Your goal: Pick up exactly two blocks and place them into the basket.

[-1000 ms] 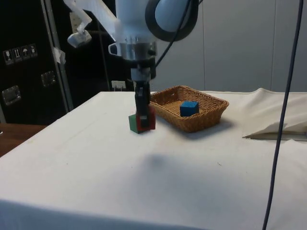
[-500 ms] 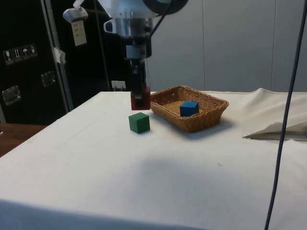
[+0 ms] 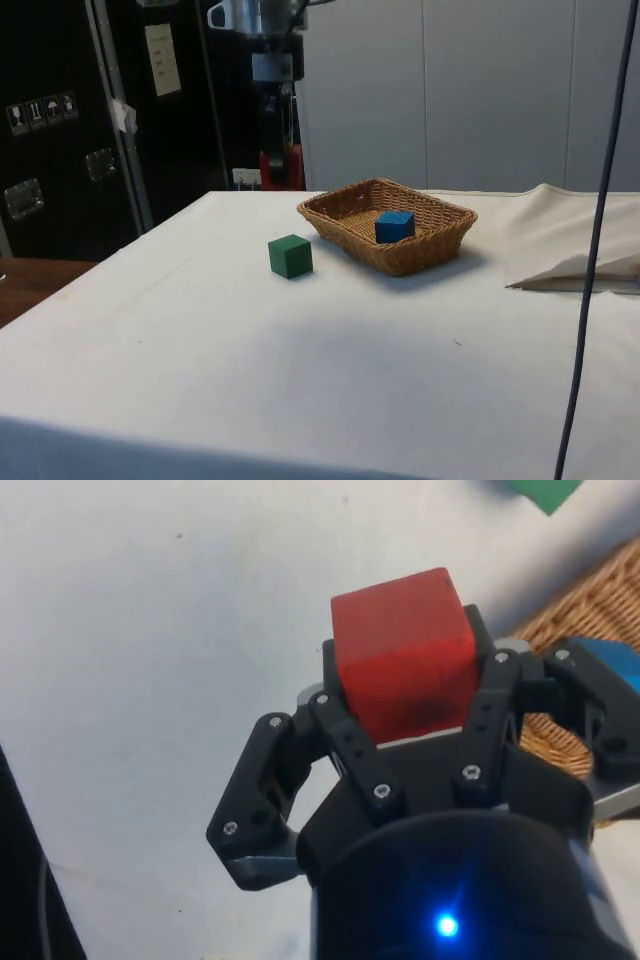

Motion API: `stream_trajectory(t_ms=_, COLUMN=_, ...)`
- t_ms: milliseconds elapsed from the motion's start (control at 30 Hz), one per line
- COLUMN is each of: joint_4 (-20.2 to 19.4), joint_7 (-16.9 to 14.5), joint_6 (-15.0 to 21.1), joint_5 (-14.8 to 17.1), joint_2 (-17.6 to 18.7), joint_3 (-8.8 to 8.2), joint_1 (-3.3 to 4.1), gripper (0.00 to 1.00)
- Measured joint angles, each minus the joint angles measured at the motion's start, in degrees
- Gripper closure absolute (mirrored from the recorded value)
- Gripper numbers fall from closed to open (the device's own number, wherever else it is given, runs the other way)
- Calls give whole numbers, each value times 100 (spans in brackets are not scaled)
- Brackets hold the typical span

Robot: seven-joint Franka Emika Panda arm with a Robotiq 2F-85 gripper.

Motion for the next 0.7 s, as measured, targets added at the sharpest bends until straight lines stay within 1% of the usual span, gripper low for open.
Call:
stream_trajectory(t_ms=33, joint_4=6, joint_7=-40, joint_6=0, joint_5=0, joint_2=6, joint_3=-46, joint_1=0, gripper=99)
stream_trajectory(t_ms=67, joint_4=6, joint_7=-40, joint_6=0, joint_5=0, joint_2=6, joint_3=-46, joint_1=0, gripper=99)
stream_trajectory(t_ms=100, joint_4=11, joint_7=-80, joint_6=0, joint_5=0, joint_2=6, joint_3=-80, joint_1=0, gripper=99)
stream_trajectory(t_ms=167, joint_4=17, joint_7=-183, joint_6=0, joint_5=0, joint_2=6, joint_3=-189, joint_1=-6, gripper=99)
stream_trajectory(t_ms=267, joint_4=17, joint_7=-275, joint_6=0, joint_5=0, joint_2=6, joint_3=-292, joint_1=-6, gripper=99)
stream_trajectory(t_ms=300, joint_4=17, joint_7=-275, joint_6=0, joint_5=0, joint_2=6, joint_3=-292, joint_1=-6, gripper=99)
stream_trajectory(t_ms=367, joint_4=17, joint_7=-344, joint_6=0, joint_5=0, joint_2=6, joint_3=-367, joint_1=-6, gripper=99)
stream_trajectory(t_ms=400, joint_4=17, joint_7=-378, joint_6=0, joint_5=0, joint_2=6, joint_3=-407, joint_1=-11, gripper=99)
stream_trajectory(t_ms=433, joint_4=17, joint_7=-453, joint_6=0, joint_5=6, joint_2=6, joint_3=-481, joint_1=-11, gripper=99)
stream_trajectory(t_ms=500, joint_4=17, joint_7=-521, joint_6=0, joint_5=6, joint_2=6, joint_3=-561, joint_1=-11, gripper=99)
stream_trajectory(t_ms=600, joint_4=17, joint_7=-556, joint_6=0, joint_5=6, joint_2=6, joint_3=-602, joint_1=-17, gripper=99)
stream_trajectory(t_ms=633, joint_4=17, joint_7=-630, joint_6=6, joint_5=11, joint_2=11, joint_3=-682, joint_1=-17, gripper=99)
stream_trajectory(t_ms=700, joint_4=17, joint_7=-688, joint_6=6, joint_5=11, joint_2=17, joint_3=-756, joint_1=-23, gripper=99)
